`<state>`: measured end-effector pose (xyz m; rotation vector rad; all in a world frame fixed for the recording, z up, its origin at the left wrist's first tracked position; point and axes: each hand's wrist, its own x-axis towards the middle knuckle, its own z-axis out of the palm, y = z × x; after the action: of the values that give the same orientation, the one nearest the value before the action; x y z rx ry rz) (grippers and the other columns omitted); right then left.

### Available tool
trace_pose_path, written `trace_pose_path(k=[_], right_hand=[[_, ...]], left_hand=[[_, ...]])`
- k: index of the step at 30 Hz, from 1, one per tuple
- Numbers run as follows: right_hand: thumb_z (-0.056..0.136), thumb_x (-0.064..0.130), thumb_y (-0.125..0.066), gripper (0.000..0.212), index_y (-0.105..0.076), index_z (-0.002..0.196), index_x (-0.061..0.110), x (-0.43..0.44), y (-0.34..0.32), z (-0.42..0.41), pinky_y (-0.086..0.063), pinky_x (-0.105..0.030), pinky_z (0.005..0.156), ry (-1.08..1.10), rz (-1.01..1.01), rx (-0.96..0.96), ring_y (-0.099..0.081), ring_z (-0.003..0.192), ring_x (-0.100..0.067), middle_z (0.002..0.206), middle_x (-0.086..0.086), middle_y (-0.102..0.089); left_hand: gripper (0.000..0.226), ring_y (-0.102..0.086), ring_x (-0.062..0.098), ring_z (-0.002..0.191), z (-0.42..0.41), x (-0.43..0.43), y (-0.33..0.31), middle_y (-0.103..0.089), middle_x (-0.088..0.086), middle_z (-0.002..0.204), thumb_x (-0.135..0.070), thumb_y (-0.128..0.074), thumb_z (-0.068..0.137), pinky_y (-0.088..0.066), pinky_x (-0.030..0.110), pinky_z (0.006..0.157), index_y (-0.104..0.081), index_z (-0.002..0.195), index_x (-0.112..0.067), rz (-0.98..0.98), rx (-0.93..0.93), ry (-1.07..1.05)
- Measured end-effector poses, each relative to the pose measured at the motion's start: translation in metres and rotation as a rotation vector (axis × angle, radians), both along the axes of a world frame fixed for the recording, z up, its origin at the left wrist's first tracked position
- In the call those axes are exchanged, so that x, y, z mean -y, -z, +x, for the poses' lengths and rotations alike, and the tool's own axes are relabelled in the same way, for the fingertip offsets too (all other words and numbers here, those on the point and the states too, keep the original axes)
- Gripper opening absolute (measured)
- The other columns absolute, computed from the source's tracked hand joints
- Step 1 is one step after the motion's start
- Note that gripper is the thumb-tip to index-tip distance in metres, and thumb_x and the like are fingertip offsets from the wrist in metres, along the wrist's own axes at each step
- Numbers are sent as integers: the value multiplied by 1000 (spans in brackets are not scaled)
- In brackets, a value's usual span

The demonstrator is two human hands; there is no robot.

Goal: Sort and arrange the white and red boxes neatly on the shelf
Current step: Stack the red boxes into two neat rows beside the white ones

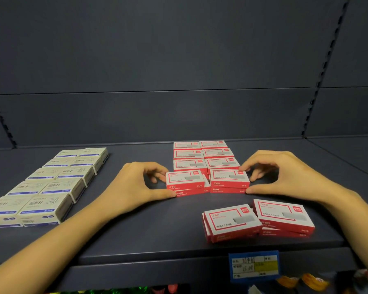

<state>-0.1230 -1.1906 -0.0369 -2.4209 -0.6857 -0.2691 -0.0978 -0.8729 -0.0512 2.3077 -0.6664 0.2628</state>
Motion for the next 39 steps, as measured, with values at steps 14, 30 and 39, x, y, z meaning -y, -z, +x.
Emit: trace_pose_path(k=[14,30,39], right_hand=[[63,30,-80,36,-71,98,25,-3,2,1,-55,-20,76,31,63,-3,-67,79,-7,94,8,-68],[66,67,-64,41,-65,101,45,28,-18,-60,-51,-16,77,-45,-53,-103,-62,97,-7,104,17,-65],[61,74,-62,50,-58,103,47,30,-15,-76,-53,-22,69,30,-258,-111,-58,97,-8,105,22,-62]], left_hand=[[30,-61,-15,84,-8,9,-2,-60,-42,87,-33,-76,68,-39,-1,79,-65,92,-48,65,32,-4],[50,-58,5,89,-65,33,-10,-63,-20,88,-69,-65,56,-44,16,77,-67,88,-32,48,73,228],[36,-55,6,87,-66,42,-3,-59,-19,85,-60,-63,70,-45,23,79,-63,89,-30,75,96,254]])
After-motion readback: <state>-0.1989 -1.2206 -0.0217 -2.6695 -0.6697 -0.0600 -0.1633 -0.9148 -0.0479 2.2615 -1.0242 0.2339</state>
